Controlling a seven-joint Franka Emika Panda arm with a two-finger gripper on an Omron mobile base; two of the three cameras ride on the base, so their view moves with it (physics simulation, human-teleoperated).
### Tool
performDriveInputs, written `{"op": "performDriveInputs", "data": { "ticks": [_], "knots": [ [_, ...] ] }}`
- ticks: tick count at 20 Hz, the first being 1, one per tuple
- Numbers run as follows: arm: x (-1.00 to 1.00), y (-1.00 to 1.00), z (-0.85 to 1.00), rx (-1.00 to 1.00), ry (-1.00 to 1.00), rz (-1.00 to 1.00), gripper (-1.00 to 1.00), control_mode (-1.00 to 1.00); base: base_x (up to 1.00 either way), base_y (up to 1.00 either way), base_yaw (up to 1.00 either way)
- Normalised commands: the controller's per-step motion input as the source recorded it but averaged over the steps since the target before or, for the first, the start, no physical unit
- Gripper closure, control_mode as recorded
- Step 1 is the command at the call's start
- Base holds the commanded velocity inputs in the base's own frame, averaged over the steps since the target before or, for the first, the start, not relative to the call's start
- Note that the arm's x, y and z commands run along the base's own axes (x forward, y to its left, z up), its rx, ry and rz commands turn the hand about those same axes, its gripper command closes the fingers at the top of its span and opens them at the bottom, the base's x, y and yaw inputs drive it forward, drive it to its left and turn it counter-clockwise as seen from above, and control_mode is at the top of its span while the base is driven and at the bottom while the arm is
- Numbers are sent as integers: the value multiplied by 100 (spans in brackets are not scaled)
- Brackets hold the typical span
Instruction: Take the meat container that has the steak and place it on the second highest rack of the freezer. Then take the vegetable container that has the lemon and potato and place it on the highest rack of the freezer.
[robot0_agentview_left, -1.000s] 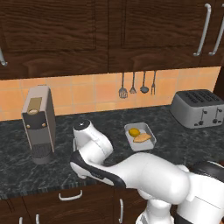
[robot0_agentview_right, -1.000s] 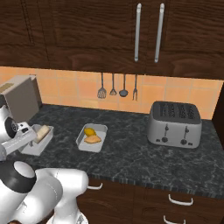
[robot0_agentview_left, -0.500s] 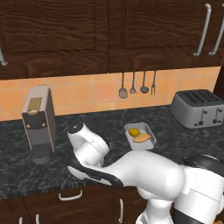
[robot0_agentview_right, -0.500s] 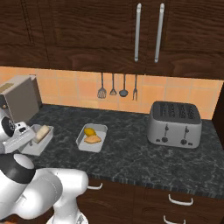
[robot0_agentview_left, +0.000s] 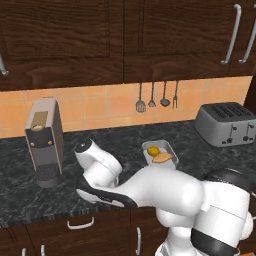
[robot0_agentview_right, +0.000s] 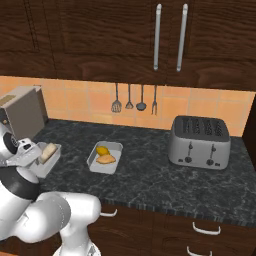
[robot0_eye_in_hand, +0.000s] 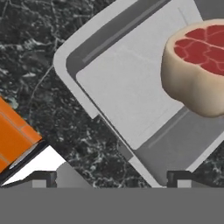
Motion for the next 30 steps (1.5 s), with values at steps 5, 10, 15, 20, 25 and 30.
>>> {"op": "performDriveInputs", "data": {
  "ticks": [5, 10, 15, 20, 25, 30],
  "knots": [
    [16, 1, -19, -3, 0, 0, -100, -100, 0, 0, 0],
    [3, 0, -30, -4, 0, 0, -100, -100, 0, 0, 0],
    [-27, 0, -46, -4, 1, 0, 100, -100, 0, 0, 0],
    [-6, 8, -34, -2, 0, 0, 100, -100, 0, 0, 0],
    [0, 6, -8, 2, 0, 0, 100, -100, 0, 0, 0],
    [-4, 0, -9, 0, 0, 0, 100, -100, 0, 0, 0]
  ]
}}
